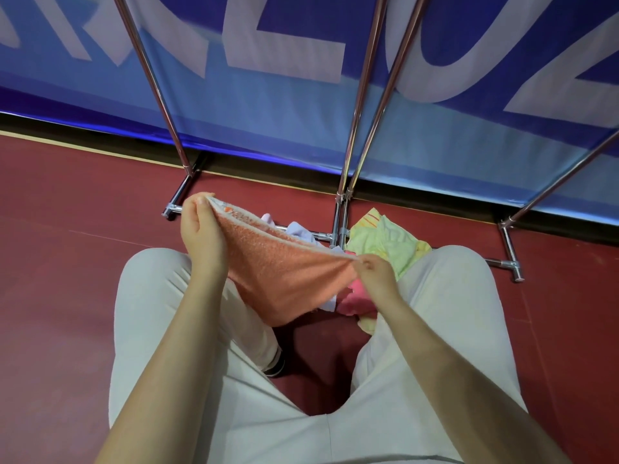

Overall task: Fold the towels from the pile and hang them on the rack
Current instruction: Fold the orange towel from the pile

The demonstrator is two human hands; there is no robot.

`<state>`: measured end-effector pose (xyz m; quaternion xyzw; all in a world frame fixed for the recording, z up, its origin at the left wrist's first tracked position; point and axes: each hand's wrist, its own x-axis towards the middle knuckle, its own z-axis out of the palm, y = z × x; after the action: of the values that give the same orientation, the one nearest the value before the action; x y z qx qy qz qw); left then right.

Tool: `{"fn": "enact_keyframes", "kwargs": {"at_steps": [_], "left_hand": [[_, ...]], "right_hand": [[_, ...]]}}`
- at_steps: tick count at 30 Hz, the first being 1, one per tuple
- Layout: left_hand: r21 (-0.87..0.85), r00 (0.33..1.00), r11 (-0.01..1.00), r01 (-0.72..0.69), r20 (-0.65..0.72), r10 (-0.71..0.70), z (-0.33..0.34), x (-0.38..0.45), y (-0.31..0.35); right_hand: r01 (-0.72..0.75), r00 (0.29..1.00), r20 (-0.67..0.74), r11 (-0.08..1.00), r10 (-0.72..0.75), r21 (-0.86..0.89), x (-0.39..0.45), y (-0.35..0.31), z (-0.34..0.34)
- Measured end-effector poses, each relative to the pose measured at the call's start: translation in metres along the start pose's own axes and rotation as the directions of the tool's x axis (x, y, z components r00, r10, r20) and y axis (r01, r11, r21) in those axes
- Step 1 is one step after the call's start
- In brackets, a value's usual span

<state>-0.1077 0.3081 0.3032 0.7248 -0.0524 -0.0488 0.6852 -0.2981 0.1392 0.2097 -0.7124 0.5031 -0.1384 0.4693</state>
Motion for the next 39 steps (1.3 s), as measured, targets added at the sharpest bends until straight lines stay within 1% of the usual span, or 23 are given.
{"fn": "enact_keyframes", "kwargs": {"at_steps": [1, 3, 4, 5, 6, 8, 9, 11, 13, 15, 17, 19, 21, 23, 26, 29, 31, 35, 37, 39], "left_hand": [[0.000, 0.999, 1.000, 0.019, -0.034, -0.019, -0.001, 0.004, -0.003], [0.004, 0.996, 0.998, 0.060, -0.068, -0.059, -0.001, 0.010, -0.009], [0.013, 0.995, 0.997, 0.077, -0.061, -0.076, 0.001, 0.010, -0.011], [0.025, 0.995, 0.995, 0.092, -0.045, -0.091, 0.003, 0.010, -0.014], [0.036, 0.994, 0.994, 0.105, -0.028, -0.104, 0.007, 0.009, -0.015], [0.063, 0.994, 0.992, 0.110, 0.001, -0.110, 0.013, 0.005, -0.017], [0.092, 0.996, 0.992, 0.081, 0.019, -0.084, 0.016, 0.003, -0.018], [0.179, 0.997, 0.983, -0.030, 0.073, 0.017, 0.020, -0.002, -0.020], [0.233, 0.990, 0.966, -0.111, 0.108, 0.087, 0.024, -0.007, -0.023], [0.262, 0.986, 0.951, -0.163, 0.084, 0.146, 0.025, -0.011, -0.024], [0.268, 0.982, 0.945, -0.188, 0.022, 0.189, 0.025, -0.014, -0.023], [0.263, 0.976, 0.943, -0.205, -0.014, 0.216, 0.022, -0.015, -0.020], [0.260, 0.971, 0.939, -0.226, -0.021, 0.240, 0.019, -0.016, -0.018], [0.258, 0.972, 0.941, -0.221, -0.021, 0.234, 0.017, -0.015, -0.019], [0.269, 0.985, 0.950, -0.160, -0.025, 0.172, 0.015, -0.009, -0.026], [0.366, 0.983, 0.920, -0.138, -0.064, 0.173, 0.014, -0.003, -0.033], [0.387, 0.988, 0.918, -0.084, -0.087, 0.127, 0.014, -0.003, -0.033], [0.342, 0.996, 0.940, 0.003, -0.085, 0.028, 0.015, -0.004, -0.032], [0.315, 0.997, 0.949, 0.015, -0.070, 0.008, 0.017, -0.004, -0.033], [0.285, 0.998, 0.958, -0.008, -0.055, 0.025, 0.019, -0.003, -0.036]], "right_hand": [[-0.026, 0.999, -0.033, 0.987, 0.032, 0.157, 0.006, -0.009, -0.012], [-0.026, 0.998, -0.037, 0.892, 0.048, 0.451, 0.017, -0.025, -0.037], [-0.008, 0.999, -0.030, 0.838, 0.029, 0.546, 0.023, -0.031, -0.048], [0.019, 0.999, -0.035, 0.815, 0.002, 0.579, 0.027, -0.036, -0.058], [0.052, 0.998, -0.057, 0.822, -0.024, 0.568, 0.029, -0.041, -0.067], [0.115, 0.990, -0.122, 0.871, -0.063, 0.478, 0.028, -0.050, -0.083], [0.135, 0.985, -0.154, 0.883, -0.073, 0.450, 0.025, -0.053, -0.091], [0.169, 0.975, -0.208, 0.882, -0.083, 0.440, 0.021, -0.052, -0.101], [0.195, 0.964, -0.247, 0.889, -0.097, 0.415, 0.016, -0.045, -0.106], [0.230, 0.957, -0.254, 0.899, -0.140, 0.373, 0.012, -0.041, -0.106], [0.257, 0.951, -0.257, 0.905, -0.173, 0.339, 0.011, -0.041, -0.105], [0.271, 0.946, -0.262, 0.905, -0.189, 0.329, 0.010, -0.040, -0.104], [0.299, 0.937, -0.278, 0.895, -0.210, 0.332, 0.008, -0.038, -0.103], [0.322, 0.930, -0.288, 0.883, -0.228, 0.341, 0.006, -0.036, -0.102], [0.316, 0.934, -0.277, 0.879, -0.223, 0.356, 0.003, -0.038, -0.098], [0.311, 0.938, -0.261, 0.885, -0.227, 0.348, 0.002, -0.036, -0.092], [0.308, 0.939, -0.258, 0.886, -0.226, 0.347, 0.000, -0.035, -0.088], [0.286, 0.945, -0.262, 0.888, -0.198, 0.361, -0.003, -0.033, -0.083], [0.263, 0.949, -0.270, 0.886, -0.165, 0.381, -0.003, -0.033, -0.083], [0.253, 0.948, -0.283, 0.880, -0.143, 0.403, -0.003, -0.032, -0.083]]}}
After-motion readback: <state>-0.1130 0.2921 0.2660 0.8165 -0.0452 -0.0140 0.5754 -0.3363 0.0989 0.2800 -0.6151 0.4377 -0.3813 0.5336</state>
